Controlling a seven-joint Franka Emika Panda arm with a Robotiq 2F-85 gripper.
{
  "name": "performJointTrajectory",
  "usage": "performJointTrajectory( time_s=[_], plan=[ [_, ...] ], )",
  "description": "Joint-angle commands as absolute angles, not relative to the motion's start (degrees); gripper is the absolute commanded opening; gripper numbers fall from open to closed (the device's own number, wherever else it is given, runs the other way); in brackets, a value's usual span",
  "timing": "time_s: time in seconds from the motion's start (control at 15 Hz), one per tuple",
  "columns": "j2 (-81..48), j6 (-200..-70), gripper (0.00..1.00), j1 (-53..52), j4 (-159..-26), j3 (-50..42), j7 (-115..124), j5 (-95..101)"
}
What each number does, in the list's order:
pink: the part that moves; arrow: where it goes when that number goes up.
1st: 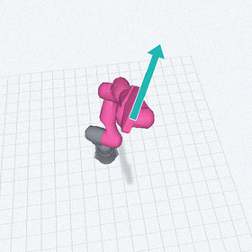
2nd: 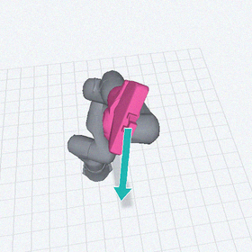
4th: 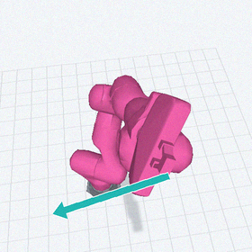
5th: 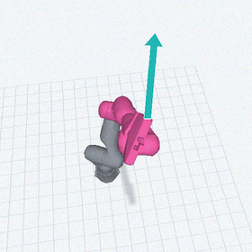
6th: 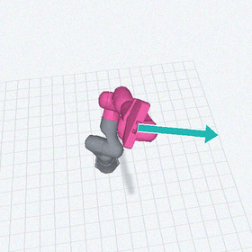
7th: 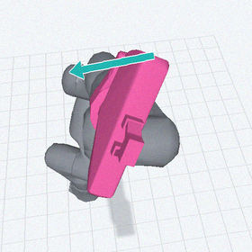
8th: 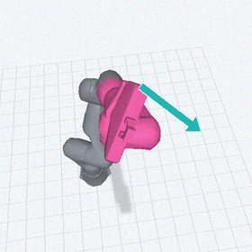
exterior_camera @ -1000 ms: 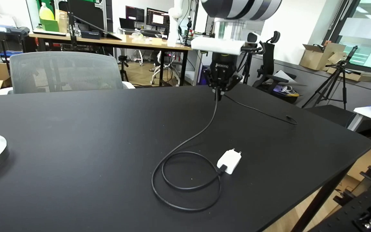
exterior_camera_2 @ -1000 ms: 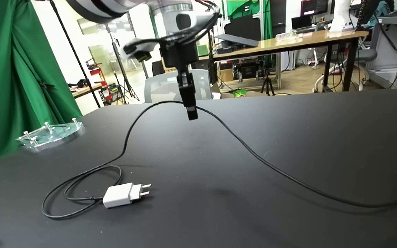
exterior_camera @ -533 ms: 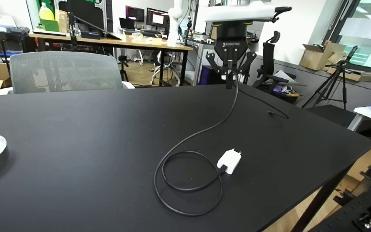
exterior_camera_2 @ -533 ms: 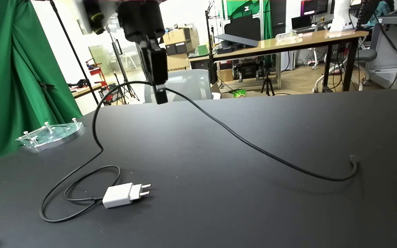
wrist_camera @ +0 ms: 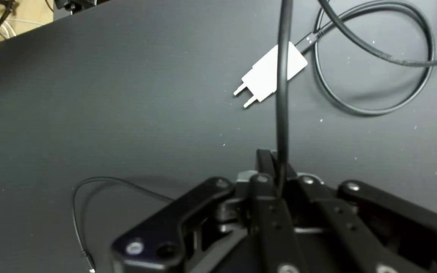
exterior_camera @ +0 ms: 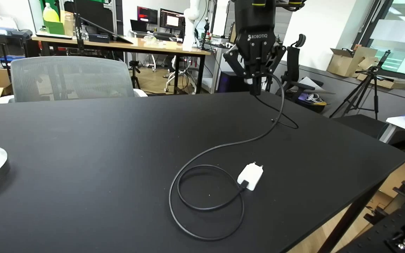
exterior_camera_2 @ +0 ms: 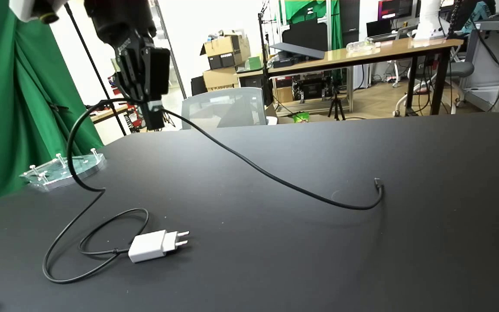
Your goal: Spread the charger cable
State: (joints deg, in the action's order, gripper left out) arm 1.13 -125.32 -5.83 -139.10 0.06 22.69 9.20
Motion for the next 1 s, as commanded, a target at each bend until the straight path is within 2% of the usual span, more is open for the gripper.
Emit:
performJointTrajectory(
  time_s=[0.0, 0.93],
  plan=[
    [3.7, -124.9, 0.01, -5.2, -142.4, 2.0, 13.5, 10.9],
    [1.4, -126.9, 0.01, -5.1, -148.3, 3.2, -21.8, 23.1]
  ],
)
